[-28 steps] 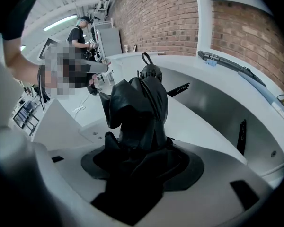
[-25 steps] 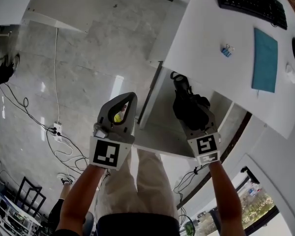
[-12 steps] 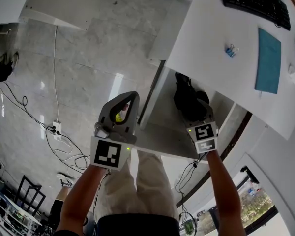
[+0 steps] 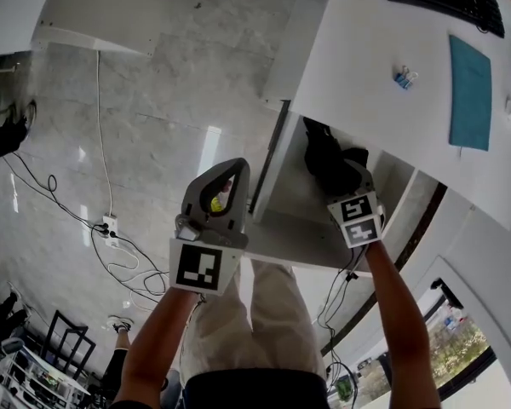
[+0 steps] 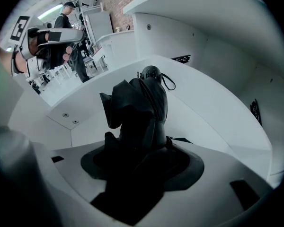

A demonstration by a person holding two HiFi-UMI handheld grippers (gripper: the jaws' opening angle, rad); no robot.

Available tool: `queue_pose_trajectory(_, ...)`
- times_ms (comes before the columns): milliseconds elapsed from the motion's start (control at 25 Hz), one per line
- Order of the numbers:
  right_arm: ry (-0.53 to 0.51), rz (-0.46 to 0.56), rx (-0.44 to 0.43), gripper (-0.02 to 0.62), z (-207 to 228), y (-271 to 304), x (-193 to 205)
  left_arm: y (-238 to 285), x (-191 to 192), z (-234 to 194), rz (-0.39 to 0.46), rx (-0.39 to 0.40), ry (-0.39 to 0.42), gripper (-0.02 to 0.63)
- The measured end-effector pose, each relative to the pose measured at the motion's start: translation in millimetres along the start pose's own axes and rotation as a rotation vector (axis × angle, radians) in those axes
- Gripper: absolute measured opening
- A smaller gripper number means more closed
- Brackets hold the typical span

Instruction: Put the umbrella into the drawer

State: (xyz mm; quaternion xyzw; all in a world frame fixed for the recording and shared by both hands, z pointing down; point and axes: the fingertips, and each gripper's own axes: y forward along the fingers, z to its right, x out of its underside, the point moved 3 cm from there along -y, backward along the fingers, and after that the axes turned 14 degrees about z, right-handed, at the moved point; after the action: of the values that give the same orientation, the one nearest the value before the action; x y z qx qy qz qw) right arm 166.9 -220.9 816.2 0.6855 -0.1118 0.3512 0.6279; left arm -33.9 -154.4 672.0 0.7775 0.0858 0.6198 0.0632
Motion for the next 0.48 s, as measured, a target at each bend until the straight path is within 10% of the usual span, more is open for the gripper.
queue_pose_trajectory(480, -0.005, -0.054, 0.013, 0.259, -2, 12, 6, -2, -1, 2, 0.005, 0.002, -0.017, 0.018)
